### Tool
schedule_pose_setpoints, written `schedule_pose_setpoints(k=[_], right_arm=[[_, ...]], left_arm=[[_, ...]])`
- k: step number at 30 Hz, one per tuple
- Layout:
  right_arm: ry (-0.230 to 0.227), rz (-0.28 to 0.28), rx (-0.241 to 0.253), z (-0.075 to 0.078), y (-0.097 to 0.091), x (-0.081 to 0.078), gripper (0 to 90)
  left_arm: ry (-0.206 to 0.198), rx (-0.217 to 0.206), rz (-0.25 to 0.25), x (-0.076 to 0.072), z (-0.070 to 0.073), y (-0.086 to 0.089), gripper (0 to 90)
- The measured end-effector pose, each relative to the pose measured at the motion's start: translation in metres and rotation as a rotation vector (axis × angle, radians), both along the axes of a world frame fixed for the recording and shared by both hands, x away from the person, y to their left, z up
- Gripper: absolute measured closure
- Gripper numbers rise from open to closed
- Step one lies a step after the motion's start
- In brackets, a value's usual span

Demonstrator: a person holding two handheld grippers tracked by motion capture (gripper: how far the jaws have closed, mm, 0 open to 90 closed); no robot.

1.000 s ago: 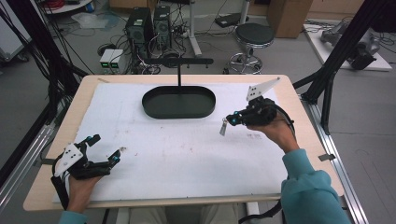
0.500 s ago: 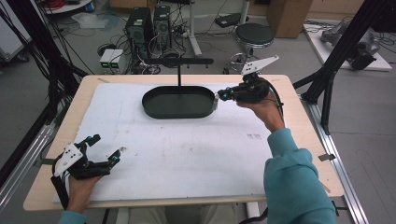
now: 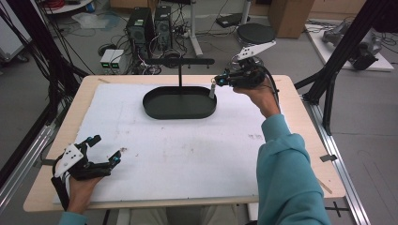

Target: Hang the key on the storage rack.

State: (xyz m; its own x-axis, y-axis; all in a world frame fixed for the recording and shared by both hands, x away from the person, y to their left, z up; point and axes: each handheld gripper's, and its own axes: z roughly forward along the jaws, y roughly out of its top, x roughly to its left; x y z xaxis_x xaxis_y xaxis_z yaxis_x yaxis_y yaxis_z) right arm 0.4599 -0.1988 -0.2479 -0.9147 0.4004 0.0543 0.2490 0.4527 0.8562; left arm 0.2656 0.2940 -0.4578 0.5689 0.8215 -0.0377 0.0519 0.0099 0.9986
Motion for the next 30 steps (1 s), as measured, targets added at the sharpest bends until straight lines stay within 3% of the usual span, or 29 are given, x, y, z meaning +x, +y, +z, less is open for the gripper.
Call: schedule_pose_setpoints(k=[12, 23, 30], right_arm=[[-0.011, -0.03, -0.016, 0.009, 0.024, 0.03, 88.8], [-0.013, -0.08, -0.058, 0.014, 0.039, 0.046, 88.7], [0.003, -0.114, -0.076, 0.007, 0.04, 0.056, 88.7]], left_arm=[[-0.001, 0.004, -0.004, 0.0, 0.0, 0.0, 1.8], [-0.001, 0.005, -0.004, 0.0, 0.0, 0.0, 1.7], [-0.001, 0.005, -0.004, 0.0, 0.0, 0.0, 1.7]])
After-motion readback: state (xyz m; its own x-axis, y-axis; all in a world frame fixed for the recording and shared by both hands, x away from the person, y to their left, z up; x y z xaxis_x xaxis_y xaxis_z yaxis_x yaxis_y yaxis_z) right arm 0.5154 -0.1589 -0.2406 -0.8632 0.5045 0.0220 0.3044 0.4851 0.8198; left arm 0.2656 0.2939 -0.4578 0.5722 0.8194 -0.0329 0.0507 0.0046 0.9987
